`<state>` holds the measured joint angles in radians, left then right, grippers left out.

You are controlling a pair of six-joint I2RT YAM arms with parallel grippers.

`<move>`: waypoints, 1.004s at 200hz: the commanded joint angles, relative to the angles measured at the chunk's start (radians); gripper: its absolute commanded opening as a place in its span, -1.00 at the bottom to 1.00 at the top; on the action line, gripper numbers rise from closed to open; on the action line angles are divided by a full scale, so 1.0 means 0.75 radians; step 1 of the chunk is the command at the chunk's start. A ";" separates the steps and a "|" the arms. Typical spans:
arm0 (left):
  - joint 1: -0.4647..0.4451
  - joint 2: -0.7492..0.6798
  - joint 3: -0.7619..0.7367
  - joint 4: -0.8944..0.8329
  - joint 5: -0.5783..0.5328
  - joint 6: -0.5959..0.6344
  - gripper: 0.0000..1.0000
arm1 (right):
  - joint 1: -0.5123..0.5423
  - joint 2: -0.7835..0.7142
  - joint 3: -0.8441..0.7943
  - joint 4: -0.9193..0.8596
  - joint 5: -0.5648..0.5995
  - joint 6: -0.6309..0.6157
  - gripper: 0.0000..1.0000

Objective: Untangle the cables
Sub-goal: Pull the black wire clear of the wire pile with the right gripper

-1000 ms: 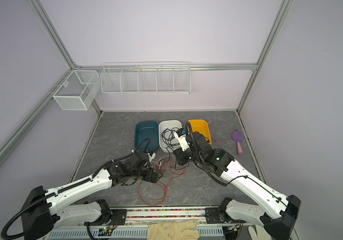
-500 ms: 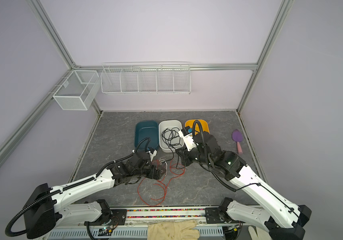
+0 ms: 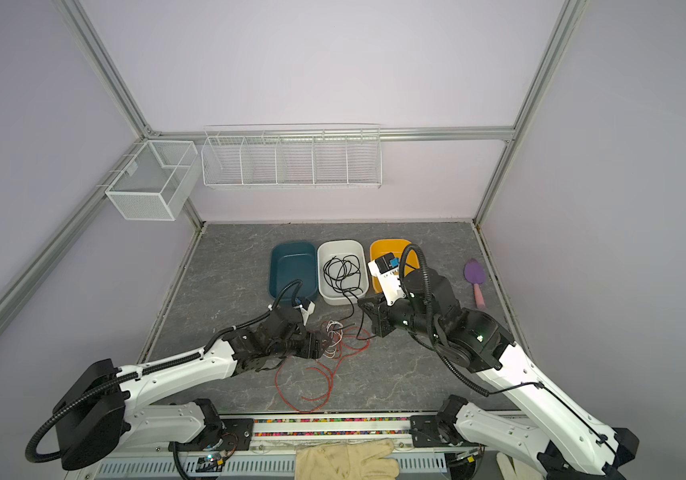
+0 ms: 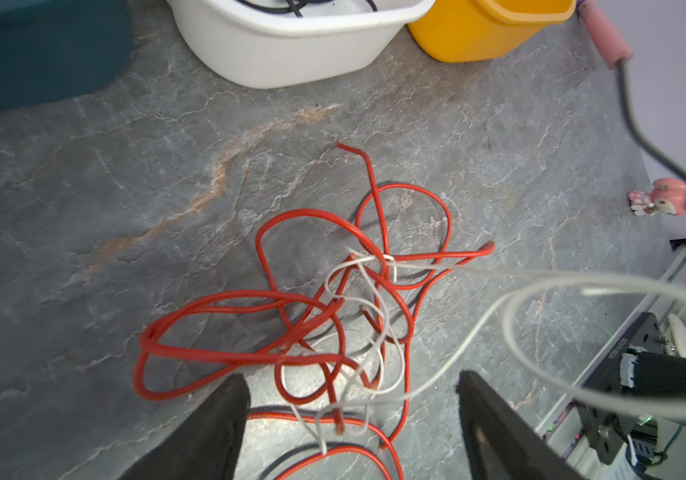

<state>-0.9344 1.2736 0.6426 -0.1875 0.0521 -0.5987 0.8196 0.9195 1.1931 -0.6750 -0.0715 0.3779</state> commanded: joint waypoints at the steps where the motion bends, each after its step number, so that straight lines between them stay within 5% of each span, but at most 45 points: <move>1: 0.000 0.056 -0.025 0.079 0.019 -0.026 0.57 | -0.007 -0.028 0.049 -0.011 -0.003 0.019 -0.87; 201: 0.039 0.277 -0.108 0.250 0.067 -0.031 0.37 | -0.007 -0.101 0.326 -0.209 0.093 -0.052 -0.87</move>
<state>-0.9199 1.4567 0.5735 0.0093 0.0967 -0.6205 0.8196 0.8532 1.3941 -0.8040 -0.0231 0.3683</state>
